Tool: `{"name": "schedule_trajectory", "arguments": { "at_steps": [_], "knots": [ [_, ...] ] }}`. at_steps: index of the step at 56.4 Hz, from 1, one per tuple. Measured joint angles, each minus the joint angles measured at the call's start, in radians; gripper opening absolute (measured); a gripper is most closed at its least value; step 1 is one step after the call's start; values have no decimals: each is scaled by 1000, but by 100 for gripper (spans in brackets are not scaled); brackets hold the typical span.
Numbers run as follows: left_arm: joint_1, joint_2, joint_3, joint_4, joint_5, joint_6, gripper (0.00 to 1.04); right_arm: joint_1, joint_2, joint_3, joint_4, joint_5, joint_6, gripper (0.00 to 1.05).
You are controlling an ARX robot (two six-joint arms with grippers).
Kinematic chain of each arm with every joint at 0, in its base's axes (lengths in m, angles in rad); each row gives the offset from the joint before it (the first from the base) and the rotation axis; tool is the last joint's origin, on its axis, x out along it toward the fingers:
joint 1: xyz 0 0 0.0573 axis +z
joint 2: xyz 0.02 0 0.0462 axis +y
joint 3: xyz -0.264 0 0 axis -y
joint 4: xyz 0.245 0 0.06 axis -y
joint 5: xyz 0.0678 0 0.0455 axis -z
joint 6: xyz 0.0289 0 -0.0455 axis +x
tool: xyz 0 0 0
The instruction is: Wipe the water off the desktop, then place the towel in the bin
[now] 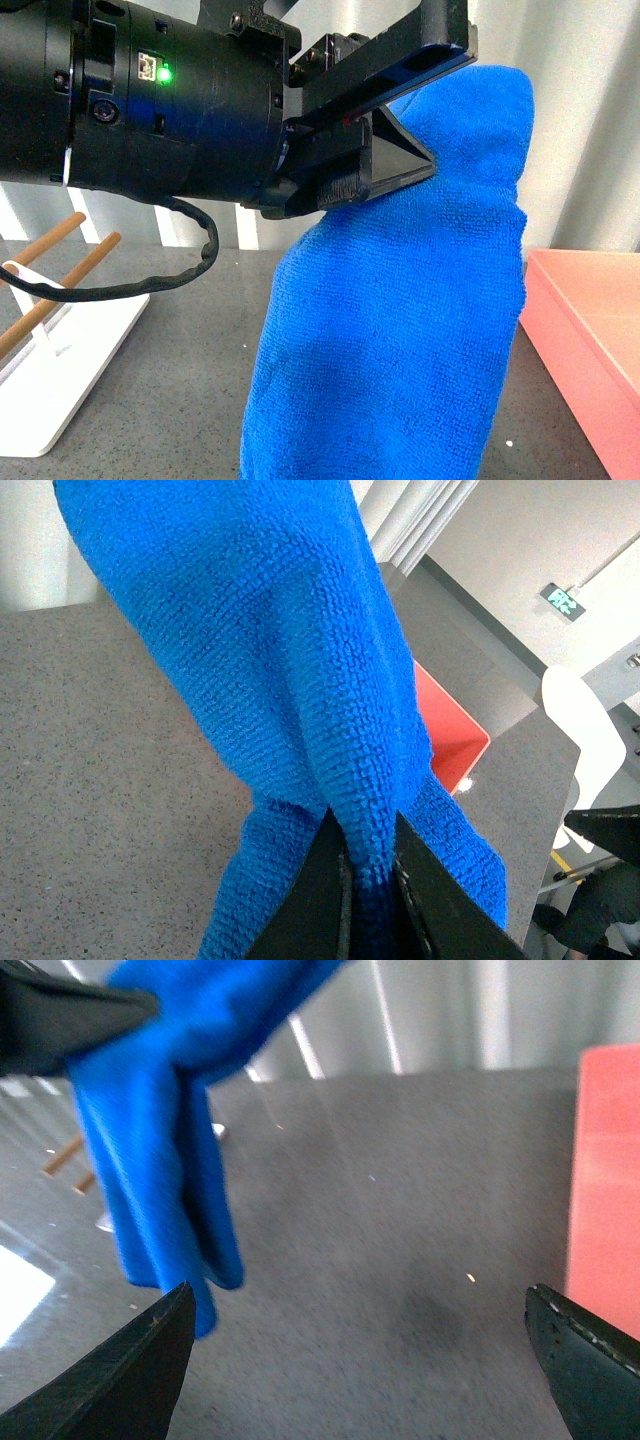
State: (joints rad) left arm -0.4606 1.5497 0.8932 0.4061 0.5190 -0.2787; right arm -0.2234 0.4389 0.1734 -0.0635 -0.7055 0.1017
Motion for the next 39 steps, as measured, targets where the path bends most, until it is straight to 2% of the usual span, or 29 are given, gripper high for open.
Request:
{"name": "schedule_trajectory", "arguments": {
  "at_steps": [2,6,11,16,22,32,39],
  "knots": [
    [-2,0,0,-1,-4,0,4,-2,95,37,96,-22,13,98],
    [-6,-2,0,-2,-15,-1,4,27,261,101,262,-5,35,98],
    [-22,-4,3,-4,-24,-4,4,113,458,146,398,5,30,98],
    [-37,-4,17,-18,-30,-11,4,216,586,150,426,-19,-30,98],
    [-44,-8,32,-23,-32,-23,4,282,644,150,459,-31,-93,98],
    [-50,-8,46,-30,-37,-50,4,326,724,161,511,-30,-177,98],
    [-53,-8,52,-31,-30,-81,4,337,792,183,594,-54,-175,98]
  ]
}}
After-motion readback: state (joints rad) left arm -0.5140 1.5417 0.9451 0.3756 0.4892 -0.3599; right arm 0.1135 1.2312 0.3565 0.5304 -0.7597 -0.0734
